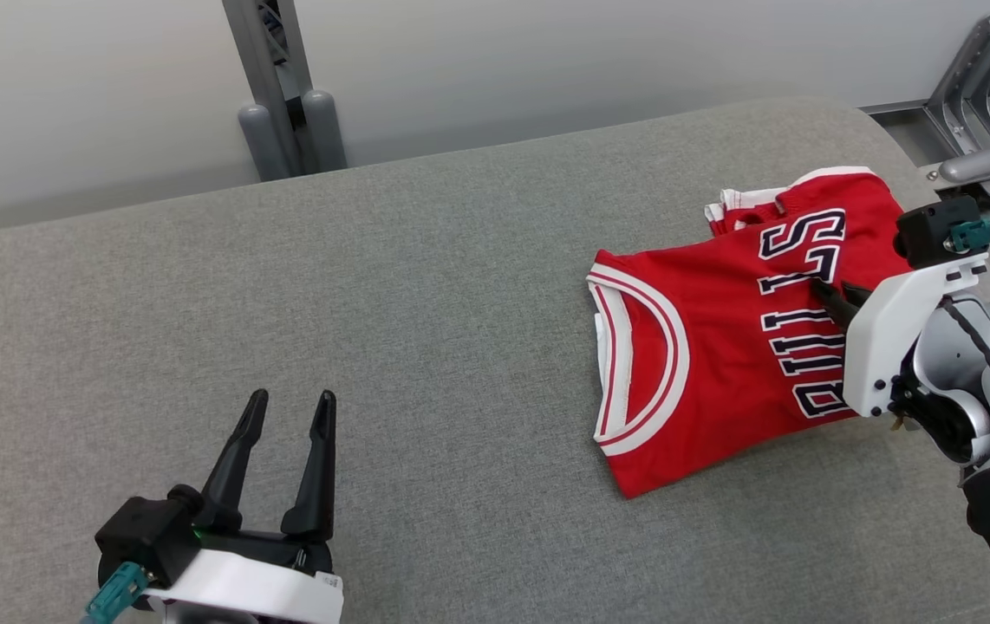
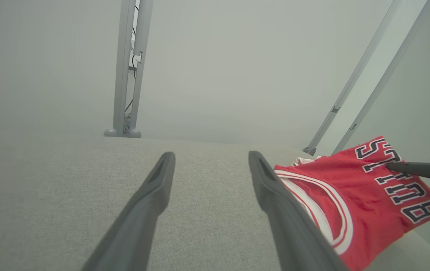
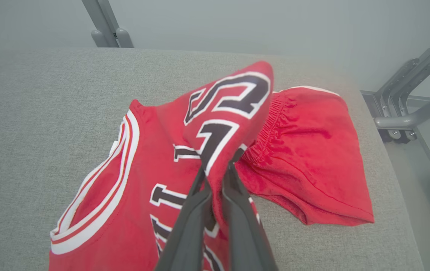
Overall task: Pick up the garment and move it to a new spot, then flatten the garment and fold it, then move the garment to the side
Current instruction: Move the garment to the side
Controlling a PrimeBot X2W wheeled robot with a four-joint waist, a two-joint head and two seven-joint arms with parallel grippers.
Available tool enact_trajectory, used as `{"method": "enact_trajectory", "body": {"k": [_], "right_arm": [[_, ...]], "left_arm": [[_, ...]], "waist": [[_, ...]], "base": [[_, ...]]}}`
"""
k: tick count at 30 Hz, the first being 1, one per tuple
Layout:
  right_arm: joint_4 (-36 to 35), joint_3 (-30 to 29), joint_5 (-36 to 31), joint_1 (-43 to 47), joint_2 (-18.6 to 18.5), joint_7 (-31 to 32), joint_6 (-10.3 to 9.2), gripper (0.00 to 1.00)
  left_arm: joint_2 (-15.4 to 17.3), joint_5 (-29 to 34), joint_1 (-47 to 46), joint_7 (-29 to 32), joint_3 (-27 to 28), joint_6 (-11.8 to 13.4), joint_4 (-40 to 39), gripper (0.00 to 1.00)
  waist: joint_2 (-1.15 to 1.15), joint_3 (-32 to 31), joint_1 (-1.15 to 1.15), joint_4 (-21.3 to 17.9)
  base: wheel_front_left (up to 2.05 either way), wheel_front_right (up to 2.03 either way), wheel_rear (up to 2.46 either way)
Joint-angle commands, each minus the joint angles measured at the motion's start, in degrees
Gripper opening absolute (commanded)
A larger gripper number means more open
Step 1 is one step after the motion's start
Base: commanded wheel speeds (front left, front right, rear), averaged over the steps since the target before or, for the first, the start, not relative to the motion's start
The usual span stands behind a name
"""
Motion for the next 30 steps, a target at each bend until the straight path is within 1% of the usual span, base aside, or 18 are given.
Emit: {"method": "enact_trajectory", "body": {"k": [1,7,10,13,18,22,30], "right_arm": [[-0.7,-0.5,-0.6,0.6,0.2,0.2,-0.02,0.00],[-1.7,-2.5,-2.4,0.8,1.3,0.3,-0.02,0.00],[-1.7,-3.7,-3.6,-0.4,1.8,0.0,-0.02,0.00],[-0.8,-5.5,-4.8,-1.9,2.1,-0.5,-0.02,0.00],[2.6,-9.1,-8.0,-5.7,2.4,-1.5,-0.02,0.00],[6.7,-11.8,-11.6,-8.6,2.1,-3.1,-0.01,0.00],[14.1,-16.5,-18.9,-12.9,0.5,-6.3,-0.02,0.00]], "left_arm": [[0.5,-0.1,-1.0,0.1,0.3,-0.2,0.1,1.00],[0.9,0.0,-1.8,0.1,0.1,-0.3,0.7,1.00],[0.7,0.4,-1.6,0.0,-0.1,0.2,0.6,1.00],[1.1,-0.2,-1.8,0.0,0.3,0.0,0.8,1.00],[1.0,-0.1,-1.7,-0.1,0.1,0.2,0.8,1.00],[1.0,0.1,-2.0,-0.1,-0.2,0.3,0.7,1.00],[1.2,0.3,-2.4,0.1,-0.7,0.4,0.7,1.00]], "waist": [[0.00,0.3,0.00,-0.4],[0.00,0.9,0.00,0.0],[0.00,0.9,0.00,0.7],[0.00,1.0,0.00,1.3],[0.00,1.3,0.00,2.3],[0.00,1.9,0.00,3.3],[0.00,3.5,0.00,5.0]], "base": [[0.00,0.00,0.00],[0.00,0.00,0.00],[0.00,0.00,0.00],[0.00,0.00,0.00],[0.00,0.00,0.00],[0.00,0.00,0.00],[0.00,0.00,0.00]]}}
